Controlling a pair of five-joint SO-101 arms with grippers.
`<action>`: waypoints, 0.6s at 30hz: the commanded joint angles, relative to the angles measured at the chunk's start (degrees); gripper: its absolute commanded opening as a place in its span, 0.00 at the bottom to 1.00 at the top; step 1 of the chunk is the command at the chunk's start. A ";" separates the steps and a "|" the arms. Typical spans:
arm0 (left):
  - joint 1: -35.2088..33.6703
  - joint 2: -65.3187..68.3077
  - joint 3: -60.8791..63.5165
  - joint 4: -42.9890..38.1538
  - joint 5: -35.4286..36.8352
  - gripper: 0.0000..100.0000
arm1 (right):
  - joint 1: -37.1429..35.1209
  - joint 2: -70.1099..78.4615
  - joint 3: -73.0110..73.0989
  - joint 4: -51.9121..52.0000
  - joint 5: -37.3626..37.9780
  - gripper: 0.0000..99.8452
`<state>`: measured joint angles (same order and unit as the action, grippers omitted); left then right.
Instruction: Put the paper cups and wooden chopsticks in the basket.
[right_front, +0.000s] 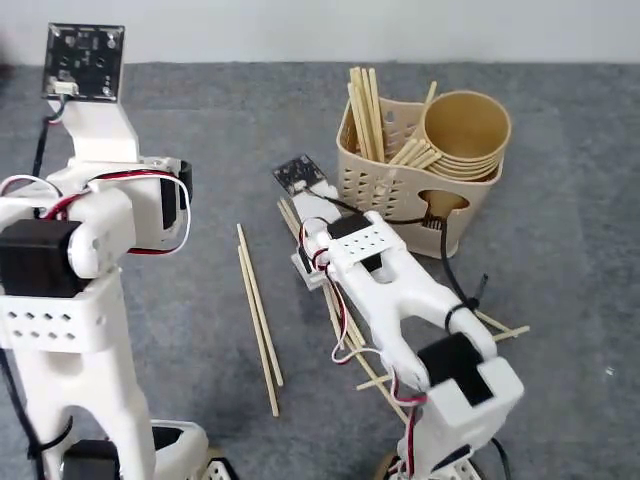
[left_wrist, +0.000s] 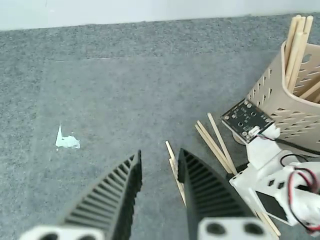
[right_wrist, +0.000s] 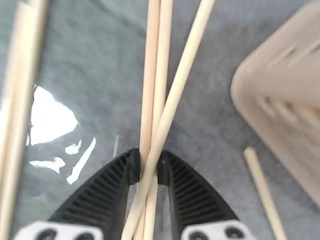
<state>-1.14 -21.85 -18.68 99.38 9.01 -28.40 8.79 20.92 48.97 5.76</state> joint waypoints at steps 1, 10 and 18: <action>-0.18 -1.58 -0.13 -0.97 -0.35 0.11 | -0.48 -8.13 -0.53 2.51 0.44 0.01; -0.09 -1.58 -0.13 0.97 -0.44 0.11 | -1.10 -22.37 1.05 6.37 0.35 0.01; -0.18 -1.67 4.70 1.05 -0.62 0.11 | -1.80 -34.77 13.80 -8.84 0.79 0.01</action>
<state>-1.14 -21.85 -14.29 99.38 8.84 -30.15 -19.69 31.82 46.95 5.76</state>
